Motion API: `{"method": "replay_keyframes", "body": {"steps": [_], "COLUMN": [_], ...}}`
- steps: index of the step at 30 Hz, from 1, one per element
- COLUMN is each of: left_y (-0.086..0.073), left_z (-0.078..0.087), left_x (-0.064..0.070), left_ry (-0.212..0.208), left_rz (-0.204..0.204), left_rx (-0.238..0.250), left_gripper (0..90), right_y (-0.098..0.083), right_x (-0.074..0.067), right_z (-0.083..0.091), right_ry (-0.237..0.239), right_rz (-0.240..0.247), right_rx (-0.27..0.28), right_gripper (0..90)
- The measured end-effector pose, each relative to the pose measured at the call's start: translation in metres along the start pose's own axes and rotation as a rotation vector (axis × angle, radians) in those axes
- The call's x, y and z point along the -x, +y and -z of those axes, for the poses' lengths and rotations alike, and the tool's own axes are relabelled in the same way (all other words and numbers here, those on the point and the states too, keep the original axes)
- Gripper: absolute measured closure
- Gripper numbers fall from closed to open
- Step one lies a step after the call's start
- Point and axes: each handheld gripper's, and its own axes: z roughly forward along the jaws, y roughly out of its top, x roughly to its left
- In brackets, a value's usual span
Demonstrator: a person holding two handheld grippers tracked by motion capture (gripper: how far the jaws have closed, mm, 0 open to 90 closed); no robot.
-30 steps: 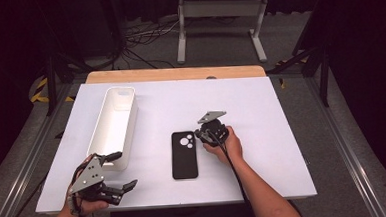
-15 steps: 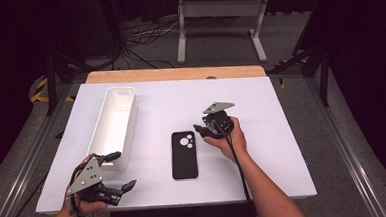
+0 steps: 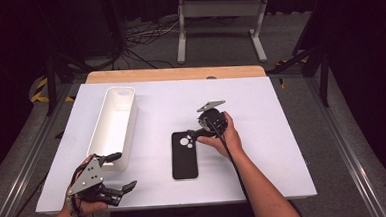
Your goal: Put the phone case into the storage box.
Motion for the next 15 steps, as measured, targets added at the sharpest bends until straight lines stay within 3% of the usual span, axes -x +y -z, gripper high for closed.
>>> {"method": "replay_keyframes", "body": {"steps": [5, 8, 15], "left_y": [-0.001, -0.002, -0.003], "left_z": [-0.001, -0.001, 0.000], "left_x": [0.001, 0.001, 0.001], "left_ry": [0.003, 0.000, 0.000], "left_rz": [-0.015, -0.006, -0.008], "left_rx": [-0.011, -0.005, -0.004], "left_gripper": [6.2, 6.4, 6.5], "right_y": [0.000, -0.001, -0.005], "right_x": [-0.006, -0.012, -0.010], "right_z": [-0.009, -0.018, -0.027], "right_ry": [0.004, -0.003, -0.012], "right_rz": [0.023, 0.050, 0.037], "right_rx": [-0.019, -0.041, -0.051], "right_gripper": [21.9, 30.1, 50.6]}}
